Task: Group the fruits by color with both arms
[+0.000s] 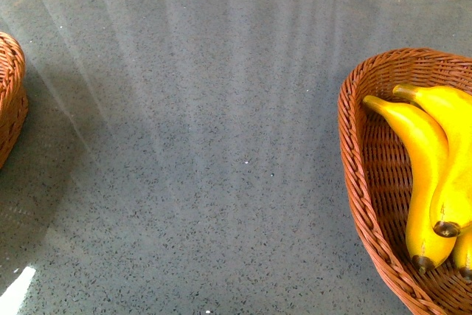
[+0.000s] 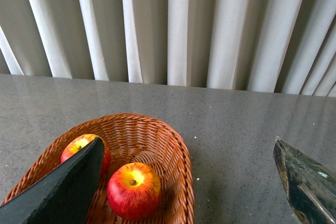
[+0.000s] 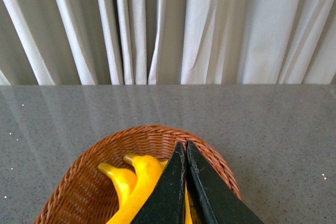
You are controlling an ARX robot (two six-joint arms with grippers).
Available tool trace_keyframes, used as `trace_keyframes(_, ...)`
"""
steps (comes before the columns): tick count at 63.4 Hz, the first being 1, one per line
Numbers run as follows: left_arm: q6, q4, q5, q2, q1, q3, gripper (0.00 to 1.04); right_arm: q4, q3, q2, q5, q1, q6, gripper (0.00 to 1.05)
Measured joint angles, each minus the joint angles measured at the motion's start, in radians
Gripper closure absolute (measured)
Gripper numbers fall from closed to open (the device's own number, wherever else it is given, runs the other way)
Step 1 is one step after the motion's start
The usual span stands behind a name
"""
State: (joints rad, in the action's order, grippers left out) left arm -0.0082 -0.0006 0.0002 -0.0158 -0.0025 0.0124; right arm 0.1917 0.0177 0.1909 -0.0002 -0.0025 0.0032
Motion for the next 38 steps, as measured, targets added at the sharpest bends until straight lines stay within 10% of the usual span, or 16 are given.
trace_keyframes(31, 0.0, 0.0, 0.0, 0.0, 0.0, 0.0, 0.09, -0.19, 0.0, -0.184, 0.0, 0.001, 0.0, 1.03)
trace_keyframes(38, 0.0, 0.0, 0.0, 0.0, 0.0, 0.0, 0.09, -0.19, 0.0, -0.184, 0.0, 0.001, -0.001, 0.83)
